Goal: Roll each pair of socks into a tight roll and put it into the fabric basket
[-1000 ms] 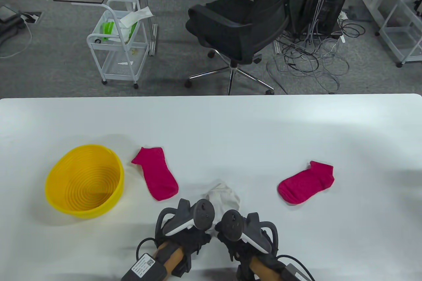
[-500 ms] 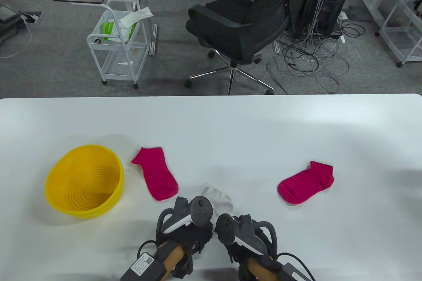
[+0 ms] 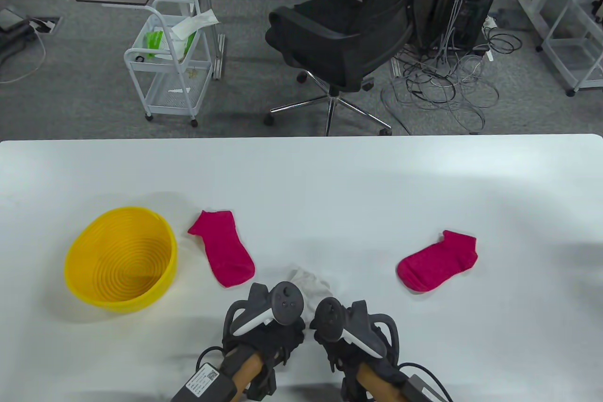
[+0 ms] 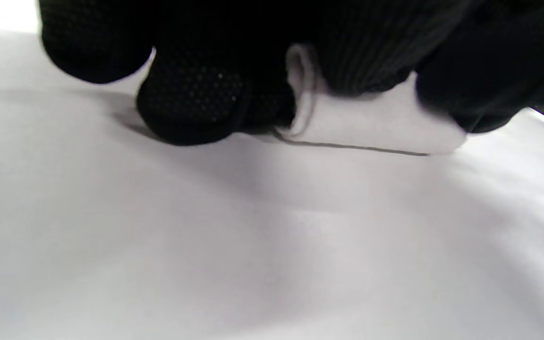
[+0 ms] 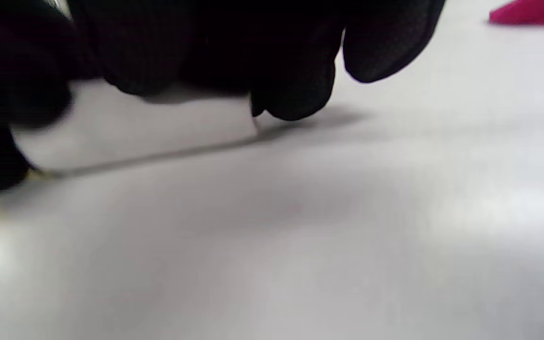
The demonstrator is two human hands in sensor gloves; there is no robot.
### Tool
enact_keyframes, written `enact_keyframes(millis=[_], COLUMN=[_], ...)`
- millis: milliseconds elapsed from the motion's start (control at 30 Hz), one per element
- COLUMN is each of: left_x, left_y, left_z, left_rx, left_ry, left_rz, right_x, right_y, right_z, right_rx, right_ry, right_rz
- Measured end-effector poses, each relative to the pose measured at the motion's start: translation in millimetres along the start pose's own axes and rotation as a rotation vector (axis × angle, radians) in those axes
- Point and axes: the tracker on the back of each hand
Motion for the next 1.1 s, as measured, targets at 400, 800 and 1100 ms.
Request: enact_keyframes(millis=[400, 800, 1100], left_x=[-4, -20, -7], left_y=[1, 8, 9], left_z=[-1, -14, -1], left_rx=[-0.012, 0.047, 0.112], left_ry=[0.033, 0.109, 0.101], left_rz=[-0.012, 0.005, 0.017], right_x=[-1, 2, 4], right_y=[6, 9, 11], right_z=[-5, -16, -16], right_rx=[-0.082, -0.137, -0.138], right_ry=[0.054, 0.014, -0.007], right_rz=[0.062, 0.023, -0.006])
Point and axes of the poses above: the tracker on the back of each hand, its own y axis roughly to the thumb side, its own x axis roughly from the wrist to the fingertips, z = x × y, and after that the axes turned 8 degrees about -x, right-handed
